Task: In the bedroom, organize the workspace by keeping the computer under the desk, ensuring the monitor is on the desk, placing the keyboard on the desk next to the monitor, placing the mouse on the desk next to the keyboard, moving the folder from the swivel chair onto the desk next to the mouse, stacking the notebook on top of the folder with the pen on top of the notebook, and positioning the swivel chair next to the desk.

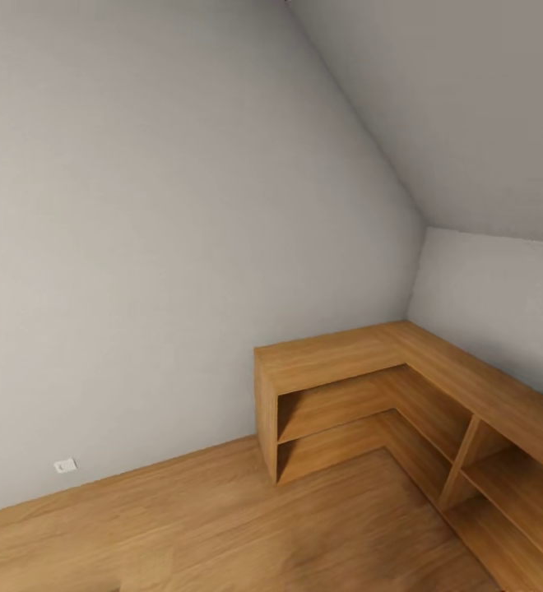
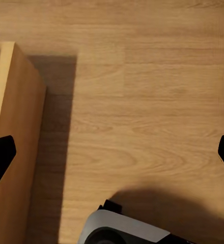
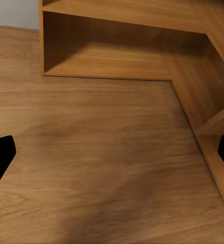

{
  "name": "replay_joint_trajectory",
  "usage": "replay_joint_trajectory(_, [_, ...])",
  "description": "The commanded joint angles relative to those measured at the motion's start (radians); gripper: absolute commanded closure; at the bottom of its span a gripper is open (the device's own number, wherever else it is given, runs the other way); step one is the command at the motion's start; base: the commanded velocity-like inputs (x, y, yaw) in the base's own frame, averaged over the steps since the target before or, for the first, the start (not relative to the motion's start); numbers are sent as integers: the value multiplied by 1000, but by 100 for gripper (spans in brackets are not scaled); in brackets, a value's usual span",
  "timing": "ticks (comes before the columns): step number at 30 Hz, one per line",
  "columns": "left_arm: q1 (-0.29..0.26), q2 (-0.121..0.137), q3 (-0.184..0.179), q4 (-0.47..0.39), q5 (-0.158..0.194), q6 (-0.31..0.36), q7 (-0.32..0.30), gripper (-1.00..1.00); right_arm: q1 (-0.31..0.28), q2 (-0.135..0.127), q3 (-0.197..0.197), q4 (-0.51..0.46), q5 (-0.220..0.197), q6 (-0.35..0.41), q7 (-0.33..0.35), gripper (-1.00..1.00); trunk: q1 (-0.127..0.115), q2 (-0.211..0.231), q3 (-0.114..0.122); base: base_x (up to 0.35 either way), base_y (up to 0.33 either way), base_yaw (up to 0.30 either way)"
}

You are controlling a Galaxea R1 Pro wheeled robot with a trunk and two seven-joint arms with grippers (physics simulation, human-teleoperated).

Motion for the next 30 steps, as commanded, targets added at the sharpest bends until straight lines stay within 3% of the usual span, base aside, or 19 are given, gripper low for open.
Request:
replay_joint_trajectory(1, [0,1,-9,-2,3,-2,9,-100,-1,0,9,2,-6,-2,1,-100,1,-1,1,73,0,-213])
replay_joint_trajectory(21, [0,1,-8,-2,3,-4,9,-100,-1,-2,10,8,-6,-2,15,-100,1,-1,17,21,0,-170])
replay_joint_trajectory(30, [0,1,-9,-2,2,-4,9,-100,-1,-1,10,8,-6,-2,14,-100,1,-1,18,248,0,-14])
